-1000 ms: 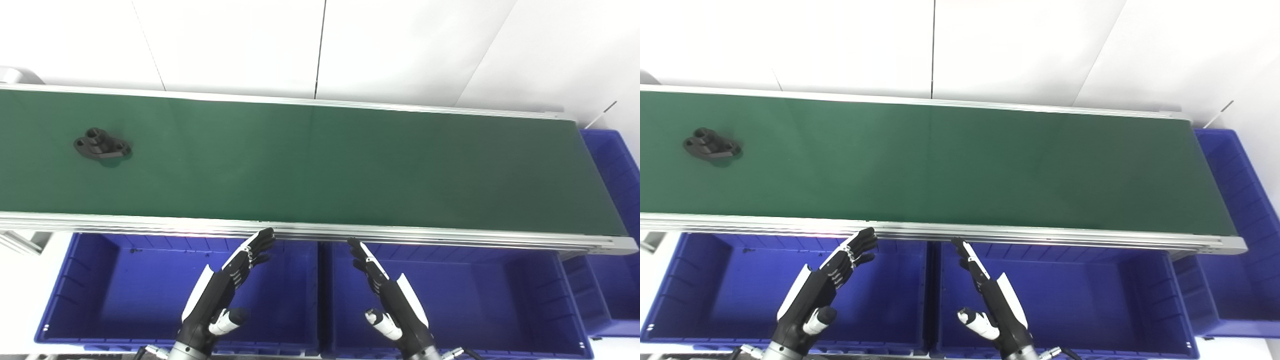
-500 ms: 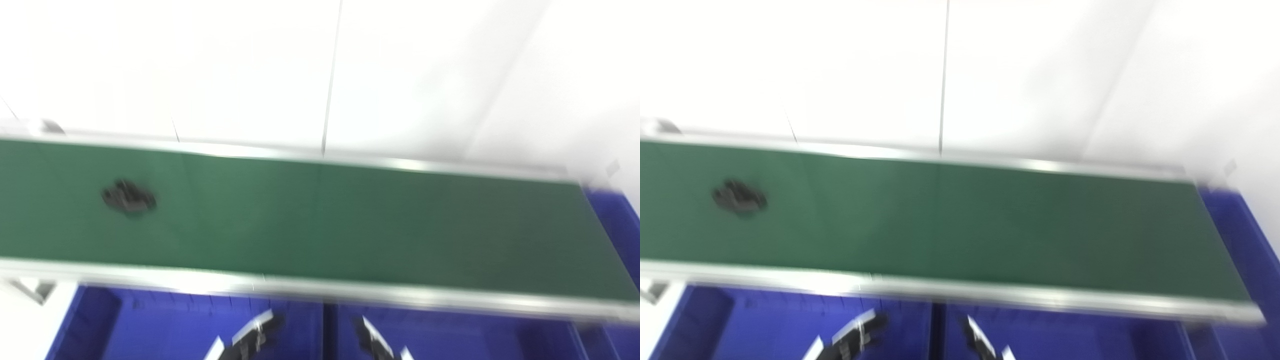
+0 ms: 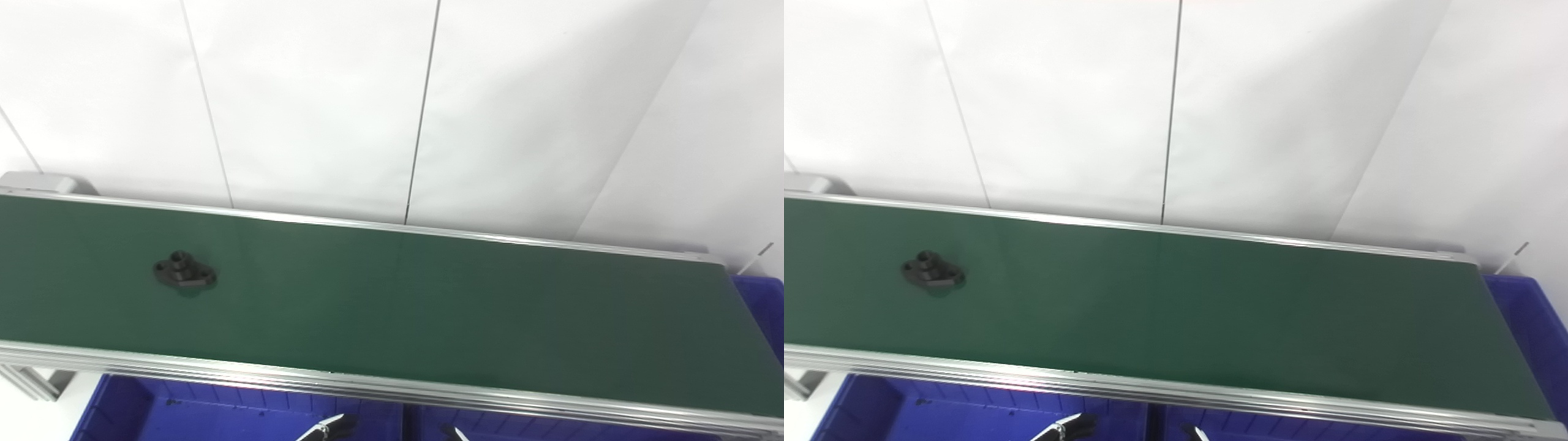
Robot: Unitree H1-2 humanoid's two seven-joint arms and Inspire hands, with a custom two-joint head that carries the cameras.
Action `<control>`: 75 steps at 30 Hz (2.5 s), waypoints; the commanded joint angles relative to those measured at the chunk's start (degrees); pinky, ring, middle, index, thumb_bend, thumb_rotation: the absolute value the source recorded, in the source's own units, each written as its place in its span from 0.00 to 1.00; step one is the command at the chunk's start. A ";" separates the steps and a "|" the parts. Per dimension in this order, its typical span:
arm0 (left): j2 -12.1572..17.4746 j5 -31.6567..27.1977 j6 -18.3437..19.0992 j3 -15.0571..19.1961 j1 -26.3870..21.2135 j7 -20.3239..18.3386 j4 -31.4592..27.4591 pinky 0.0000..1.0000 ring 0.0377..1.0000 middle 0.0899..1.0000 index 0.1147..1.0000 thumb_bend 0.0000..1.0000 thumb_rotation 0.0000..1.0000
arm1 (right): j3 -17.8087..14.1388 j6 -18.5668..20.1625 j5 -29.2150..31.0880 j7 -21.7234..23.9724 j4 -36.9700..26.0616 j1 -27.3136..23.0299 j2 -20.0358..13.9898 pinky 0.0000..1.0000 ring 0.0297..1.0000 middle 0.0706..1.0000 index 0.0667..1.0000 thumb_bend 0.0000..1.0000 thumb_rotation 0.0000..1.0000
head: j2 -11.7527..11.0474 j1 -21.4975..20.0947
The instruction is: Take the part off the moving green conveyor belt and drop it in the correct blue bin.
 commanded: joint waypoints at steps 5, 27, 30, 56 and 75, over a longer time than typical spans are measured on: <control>-1.51 0.24 -2.25 -1.29 -1.02 0.34 -0.47 0.76 0.85 0.85 0.80 1.00 0.85 | -1.34 -3.14 0.60 -0.70 -3.27 0.29 -1.40 0.97 1.00 1.00 1.00 0.95 0.95 | 1.82 2.42; -1.68 -0.10 -1.88 -1.37 -1.99 0.74 -0.97 0.81 0.88 0.87 0.82 0.99 0.76 | -0.57 -3.14 -3.75 -5.89 -16.53 3.88 -4.91 0.75 0.83 0.85 0.94 0.97 0.73 | 3.92 -0.37; -1.82 -0.06 -1.79 -1.27 -2.33 0.59 -0.76 0.82 0.88 0.87 0.82 0.99 0.75 | -0.05 -3.14 -5.41 -8.33 -23.11 5.11 -6.44 0.72 0.79 0.81 0.89 0.98 0.68 | 4.30 -1.33; -2.61 0.19 -2.08 -0.68 -4.29 0.63 1.44 0.83 0.90 0.89 0.84 0.98 0.78 | -14.96 10.51 -23.91 1.91 -31.76 -15.88 -1.52 0.75 0.84 0.89 0.93 0.97 0.63 | 3.91 -6.14; -3.12 -0.30 -2.21 -1.17 -5.44 0.50 2.76 0.84 0.89 0.87 0.83 0.97 0.77 | -10.21 24.77 -40.39 11.22 -19.49 -40.58 1.37 0.72 0.83 0.86 0.89 1.00 0.60 | 3.55 -5.90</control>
